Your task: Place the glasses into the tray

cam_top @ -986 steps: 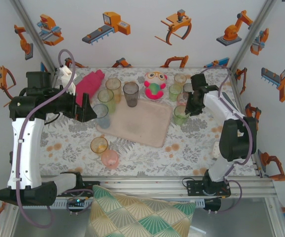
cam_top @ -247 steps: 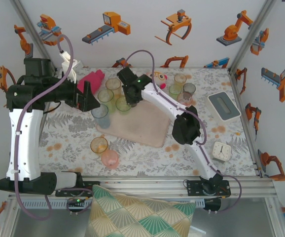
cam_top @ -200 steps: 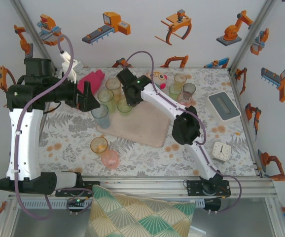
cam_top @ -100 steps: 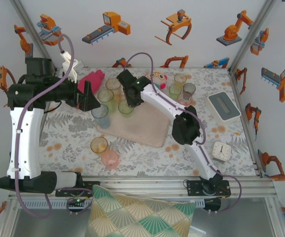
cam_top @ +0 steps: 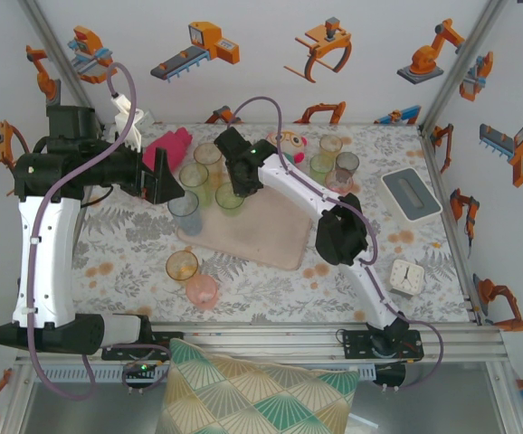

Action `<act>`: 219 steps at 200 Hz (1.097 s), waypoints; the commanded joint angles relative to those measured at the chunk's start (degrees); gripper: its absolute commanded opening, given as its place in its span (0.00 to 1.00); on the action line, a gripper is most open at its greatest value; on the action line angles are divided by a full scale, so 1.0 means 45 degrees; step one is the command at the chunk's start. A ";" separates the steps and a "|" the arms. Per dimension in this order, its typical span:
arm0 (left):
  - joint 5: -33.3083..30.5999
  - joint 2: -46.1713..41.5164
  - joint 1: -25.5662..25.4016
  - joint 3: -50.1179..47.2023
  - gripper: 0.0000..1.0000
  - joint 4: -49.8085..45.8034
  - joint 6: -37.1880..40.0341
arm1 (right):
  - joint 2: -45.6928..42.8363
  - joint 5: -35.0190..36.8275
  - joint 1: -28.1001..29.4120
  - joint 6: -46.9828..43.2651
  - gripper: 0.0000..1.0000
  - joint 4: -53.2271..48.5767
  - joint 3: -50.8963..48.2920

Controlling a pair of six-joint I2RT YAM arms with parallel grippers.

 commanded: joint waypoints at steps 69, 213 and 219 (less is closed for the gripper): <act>0.0375 -0.0005 -0.0006 -0.0003 0.97 -0.0202 -0.0173 | 0.0006 0.0078 0.0068 0.0151 0.10 0.0181 -0.0374; 0.0392 0.0044 -0.0006 0.0012 0.97 -0.0162 -0.0193 | 0.0275 -0.0098 -0.0005 0.0164 0.28 0.0173 0.0036; 0.0406 0.0043 -0.0006 -0.0006 0.97 -0.0162 -0.0193 | 0.0289 -0.0117 0.0001 0.0183 0.28 0.0181 0.0055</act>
